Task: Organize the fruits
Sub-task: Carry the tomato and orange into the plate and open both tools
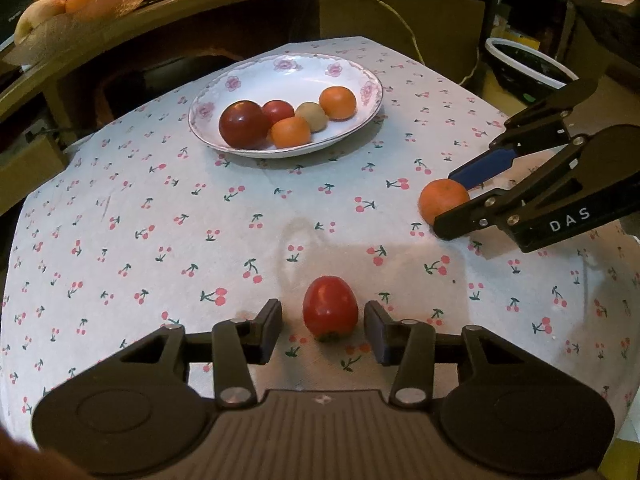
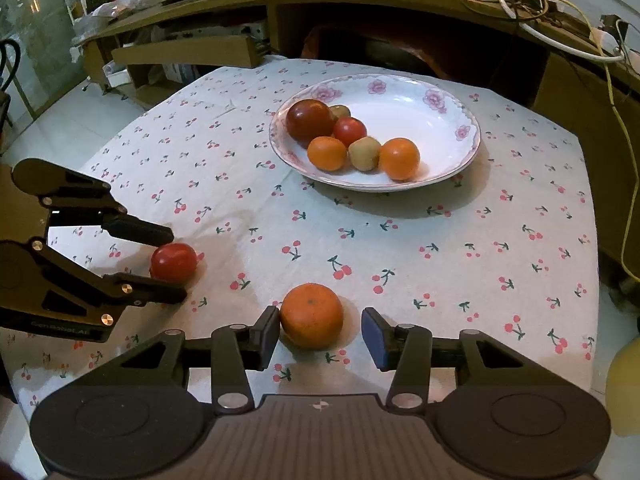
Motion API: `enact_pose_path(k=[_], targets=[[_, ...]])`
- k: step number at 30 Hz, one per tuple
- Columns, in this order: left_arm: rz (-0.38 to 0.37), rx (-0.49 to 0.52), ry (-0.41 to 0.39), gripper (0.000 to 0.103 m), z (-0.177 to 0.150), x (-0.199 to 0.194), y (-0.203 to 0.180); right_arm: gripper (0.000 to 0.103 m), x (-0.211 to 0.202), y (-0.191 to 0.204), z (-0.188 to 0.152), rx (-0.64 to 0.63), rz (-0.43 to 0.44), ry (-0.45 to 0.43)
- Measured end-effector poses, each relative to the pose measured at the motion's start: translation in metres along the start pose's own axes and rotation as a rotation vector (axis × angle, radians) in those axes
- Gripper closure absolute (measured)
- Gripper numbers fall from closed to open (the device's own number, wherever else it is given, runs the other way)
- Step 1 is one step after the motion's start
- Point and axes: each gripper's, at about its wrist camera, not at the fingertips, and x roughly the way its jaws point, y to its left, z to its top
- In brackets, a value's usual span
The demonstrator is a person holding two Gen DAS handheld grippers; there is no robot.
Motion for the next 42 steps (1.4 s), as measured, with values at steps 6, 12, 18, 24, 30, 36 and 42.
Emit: enact_pose_path(k=[6, 12, 18, 24, 30, 36, 42], targets=[[-0.009, -0.001, 0.002, 0.066, 0.001, 0.0, -0.005, 0.057, 0.003, 0.002, 0.001, -0.01, -0.009, -0.005], [-0.006, -0.031, 0.013, 0.068, 0.003, 0.002, -0.003, 0.069, 0.004, 0.005, 0.003, -0.011, -0.01, 0.005], [-0.004, -0.026, -0.001, 0.069, 0.007, 0.001, -0.005, 0.07, 0.004, 0.011, 0.004, -0.024, -0.022, 0.015], [0.002, -0.031, -0.045, 0.069, 0.021, -0.004, -0.004, 0.07, -0.003, 0.009, 0.011, 0.006, -0.012, -0.02], [0.015, -0.04, -0.102, 0.069, 0.043, -0.01, -0.003, 0.07, -0.012, 0.008, 0.024, 0.031, -0.02, -0.078], [0.032, -0.053, -0.154, 0.07, 0.065, -0.014, -0.002, 0.07, -0.016, 0.004, 0.038, 0.06, -0.033, -0.122], [0.047, -0.066, -0.174, 0.07, 0.075, -0.011, 0.0, 0.069, -0.018, -0.005, 0.048, 0.095, -0.064, -0.159]])
